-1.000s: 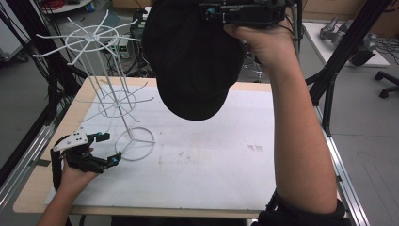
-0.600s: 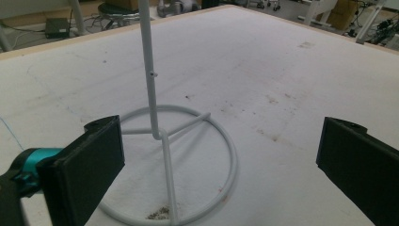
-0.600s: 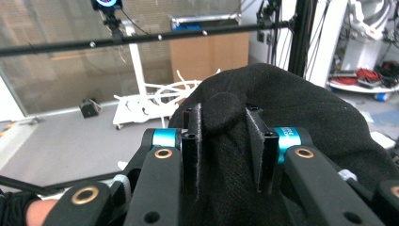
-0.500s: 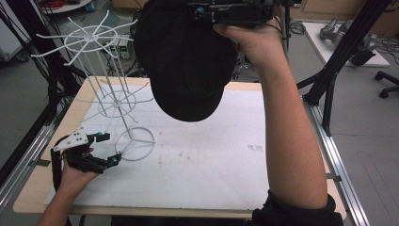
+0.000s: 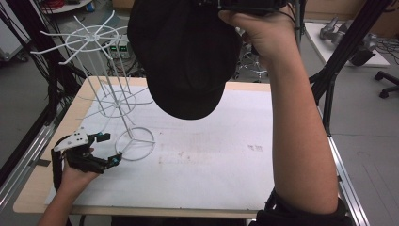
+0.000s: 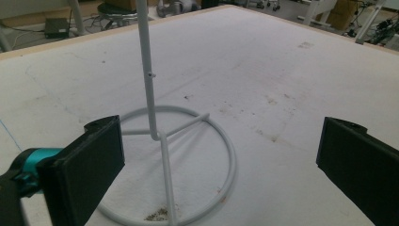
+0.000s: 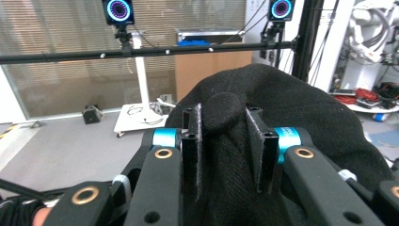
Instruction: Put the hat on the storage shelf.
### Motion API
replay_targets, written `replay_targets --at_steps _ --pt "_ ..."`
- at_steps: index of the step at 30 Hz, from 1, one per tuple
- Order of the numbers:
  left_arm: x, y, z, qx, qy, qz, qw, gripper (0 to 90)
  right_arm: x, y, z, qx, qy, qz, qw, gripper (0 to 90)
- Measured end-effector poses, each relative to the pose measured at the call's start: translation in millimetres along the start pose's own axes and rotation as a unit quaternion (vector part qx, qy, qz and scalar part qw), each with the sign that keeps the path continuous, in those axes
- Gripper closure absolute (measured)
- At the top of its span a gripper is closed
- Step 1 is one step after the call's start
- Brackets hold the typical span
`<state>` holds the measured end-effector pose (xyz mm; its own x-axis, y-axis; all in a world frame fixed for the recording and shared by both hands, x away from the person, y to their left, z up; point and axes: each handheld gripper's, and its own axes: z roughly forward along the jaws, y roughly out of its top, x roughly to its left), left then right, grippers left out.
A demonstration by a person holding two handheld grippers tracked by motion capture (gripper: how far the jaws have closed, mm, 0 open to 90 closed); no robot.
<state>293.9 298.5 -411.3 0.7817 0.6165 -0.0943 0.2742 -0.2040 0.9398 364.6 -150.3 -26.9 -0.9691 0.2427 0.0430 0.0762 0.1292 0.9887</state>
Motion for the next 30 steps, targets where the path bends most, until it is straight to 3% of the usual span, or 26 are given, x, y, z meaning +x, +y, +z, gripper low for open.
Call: replay_targets --at_steps 8,13,21,30 --pt "0.2 0.0 -0.2 -0.001 0.0 0.001 1.0 1.7 2.0 -6.7 13.1 0.013 0.016 0.0 0.9998 71.3" --pt "0.1 0.1 -0.5 -0.001 -0.001 0.0 1.0 1.7 -11.2 -28.7 29.2 0.025 0.021 0.023 0.9992 71.2" --pt "0.8 -0.5 0.1 -0.001 0.0 0.0 1.0 1.7 -27.3 -60.1 40.7 0.042 0.033 0.06 0.9968 70.4" --pt "0.2 -0.2 -0.4 -0.001 -0.001 0.0 1.0 1.7 -33.2 -70.2 46.6 0.052 0.032 0.071 0.9955 69.2"
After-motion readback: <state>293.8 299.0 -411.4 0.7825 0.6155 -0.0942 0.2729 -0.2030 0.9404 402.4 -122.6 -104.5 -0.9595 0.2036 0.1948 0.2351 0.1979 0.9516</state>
